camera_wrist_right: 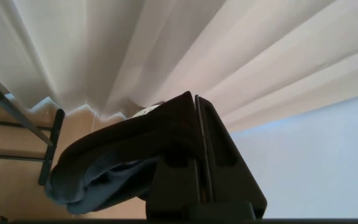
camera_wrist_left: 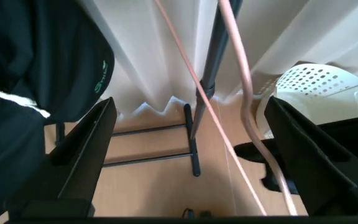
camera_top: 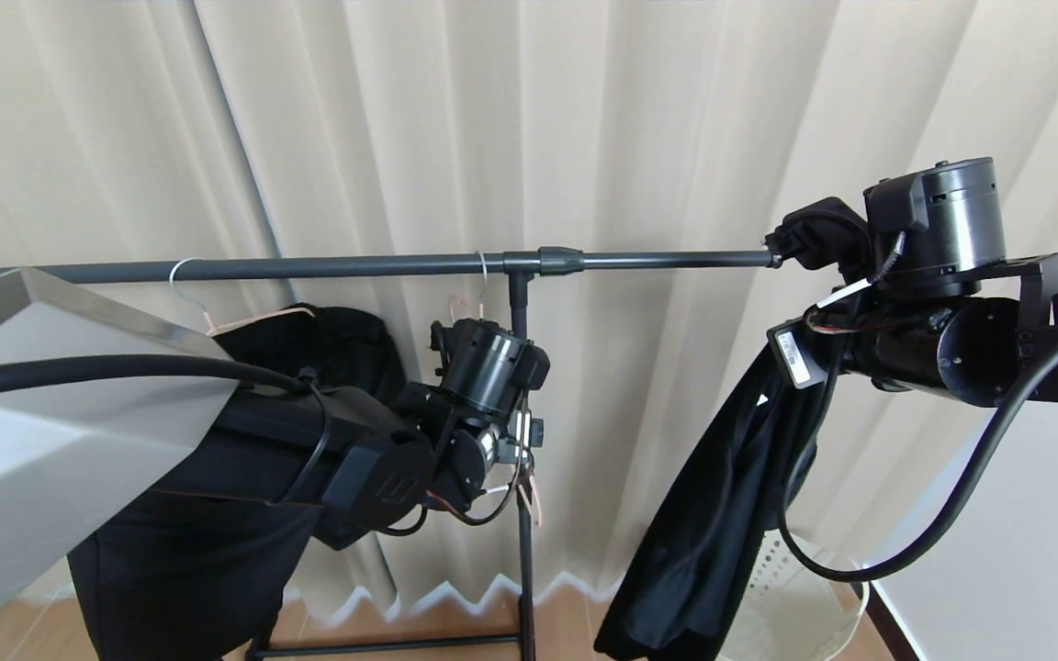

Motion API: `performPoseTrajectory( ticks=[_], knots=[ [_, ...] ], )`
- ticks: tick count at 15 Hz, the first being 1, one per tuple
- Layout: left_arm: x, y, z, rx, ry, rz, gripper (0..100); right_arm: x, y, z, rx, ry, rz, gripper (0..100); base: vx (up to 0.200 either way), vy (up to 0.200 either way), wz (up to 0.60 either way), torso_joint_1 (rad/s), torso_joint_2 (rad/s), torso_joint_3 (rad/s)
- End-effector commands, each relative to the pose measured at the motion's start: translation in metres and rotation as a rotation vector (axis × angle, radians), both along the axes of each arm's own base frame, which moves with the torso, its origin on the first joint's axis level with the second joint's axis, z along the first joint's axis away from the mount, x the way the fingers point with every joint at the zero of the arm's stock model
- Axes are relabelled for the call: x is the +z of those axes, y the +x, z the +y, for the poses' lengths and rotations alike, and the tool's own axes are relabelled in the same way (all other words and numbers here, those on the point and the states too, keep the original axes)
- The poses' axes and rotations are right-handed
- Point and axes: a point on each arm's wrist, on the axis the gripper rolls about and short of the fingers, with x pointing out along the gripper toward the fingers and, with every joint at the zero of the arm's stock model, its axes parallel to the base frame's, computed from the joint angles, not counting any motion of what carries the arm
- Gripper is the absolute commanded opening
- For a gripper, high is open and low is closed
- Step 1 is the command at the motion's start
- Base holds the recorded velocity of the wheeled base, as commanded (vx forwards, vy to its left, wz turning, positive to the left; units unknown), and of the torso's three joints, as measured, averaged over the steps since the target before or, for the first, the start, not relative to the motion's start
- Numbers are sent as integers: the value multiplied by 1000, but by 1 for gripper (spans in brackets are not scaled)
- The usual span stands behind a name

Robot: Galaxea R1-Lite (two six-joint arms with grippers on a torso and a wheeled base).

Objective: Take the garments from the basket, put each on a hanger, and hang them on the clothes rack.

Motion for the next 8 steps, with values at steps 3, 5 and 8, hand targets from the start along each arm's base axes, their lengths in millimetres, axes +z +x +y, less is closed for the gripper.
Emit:
performPoseTrajectory(
  ticks=[3, 5, 8],
  knots=[
    [-5, 10, 15, 43, 16, 11, 100, -1, 0, 0, 1, -1, 2, 0, 0, 0, 0, 0, 0, 0],
    [-5, 20, 16, 57, 11, 1, 100, -1, 0, 0, 1, -1, 2, 0, 0, 0, 0, 0, 0, 0],
    [-6, 30, 17, 70, 12, -6, 100, -1, 0, 0, 1, -1, 2, 0, 0, 0, 0, 0, 0, 0]
  ],
)
